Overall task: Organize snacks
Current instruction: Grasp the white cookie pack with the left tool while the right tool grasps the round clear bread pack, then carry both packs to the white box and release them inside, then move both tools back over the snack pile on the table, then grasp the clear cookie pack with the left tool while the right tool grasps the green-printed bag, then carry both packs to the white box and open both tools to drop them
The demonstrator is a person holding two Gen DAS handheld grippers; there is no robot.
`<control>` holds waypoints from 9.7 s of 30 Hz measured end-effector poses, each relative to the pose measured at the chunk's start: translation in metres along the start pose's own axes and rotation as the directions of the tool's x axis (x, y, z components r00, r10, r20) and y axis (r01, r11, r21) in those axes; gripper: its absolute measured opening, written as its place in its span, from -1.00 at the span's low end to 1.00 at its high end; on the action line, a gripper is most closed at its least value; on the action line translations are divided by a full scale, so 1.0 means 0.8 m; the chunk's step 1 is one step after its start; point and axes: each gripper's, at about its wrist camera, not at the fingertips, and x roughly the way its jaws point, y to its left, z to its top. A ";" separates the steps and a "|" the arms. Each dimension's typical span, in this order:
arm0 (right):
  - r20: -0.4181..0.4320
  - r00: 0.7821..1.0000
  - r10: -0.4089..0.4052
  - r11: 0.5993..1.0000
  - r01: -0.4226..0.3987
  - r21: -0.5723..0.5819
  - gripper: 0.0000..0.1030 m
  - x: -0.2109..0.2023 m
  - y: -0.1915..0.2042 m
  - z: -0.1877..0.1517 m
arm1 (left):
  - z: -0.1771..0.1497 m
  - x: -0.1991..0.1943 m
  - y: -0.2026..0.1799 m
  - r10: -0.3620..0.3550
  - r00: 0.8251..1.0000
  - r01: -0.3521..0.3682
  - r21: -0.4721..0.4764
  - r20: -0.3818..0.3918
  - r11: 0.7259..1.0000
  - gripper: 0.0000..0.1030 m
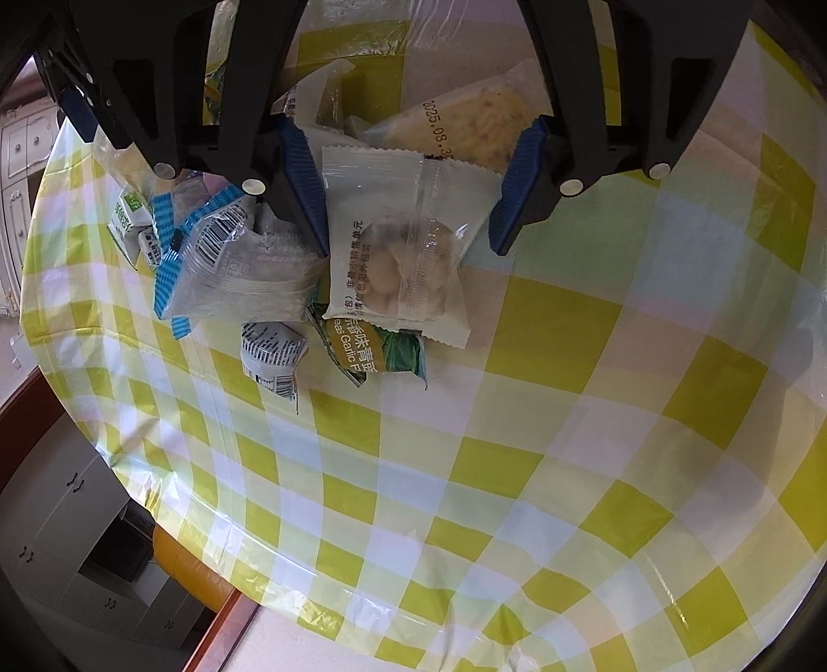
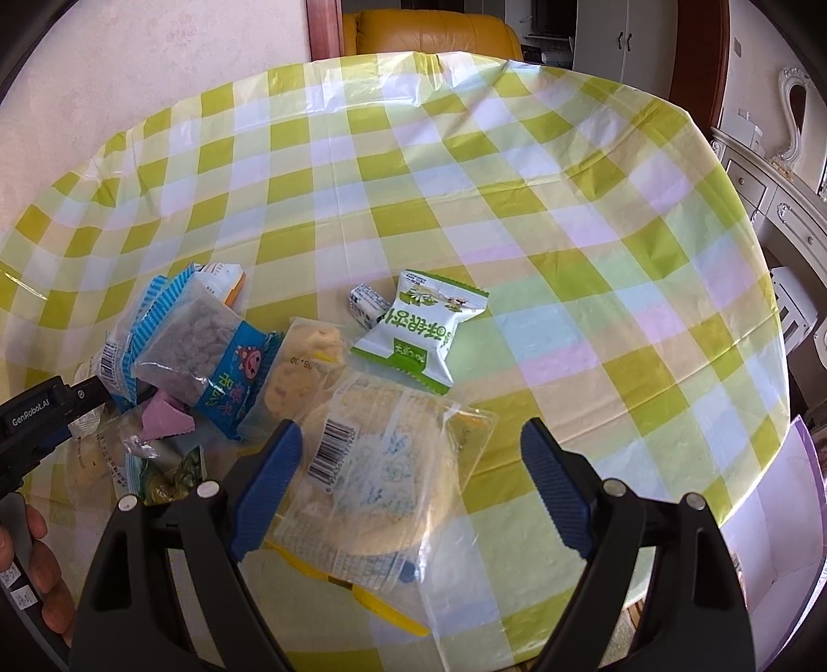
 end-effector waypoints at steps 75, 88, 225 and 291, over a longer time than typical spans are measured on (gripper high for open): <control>-0.032 0.996 -0.085 0.938 0.091 0.335 0.16 -0.119 -0.341 -0.087 | -0.239 -0.105 -0.355 -0.387 0.890 0.455 0.414 -0.243 0.788 0.07; 0.013 0.977 -0.215 0.884 0.188 0.428 0.52 -0.150 -0.406 -0.096 | -0.263 -0.104 -0.388 -0.475 0.816 0.577 0.403 -0.330 0.710 0.52; 0.001 0.999 0.034 0.997 -0.034 -0.066 -0.31 0.042 -0.054 0.035 | -0.051 -0.079 0.022 0.165 0.980 -0.185 0.199 0.111 0.962 -0.34; -0.054 0.933 -0.357 0.906 0.359 0.223 0.36 -0.102 -0.396 -0.090 | -0.276 -0.071 -0.431 -0.426 0.784 0.617 0.493 -0.451 0.614 0.27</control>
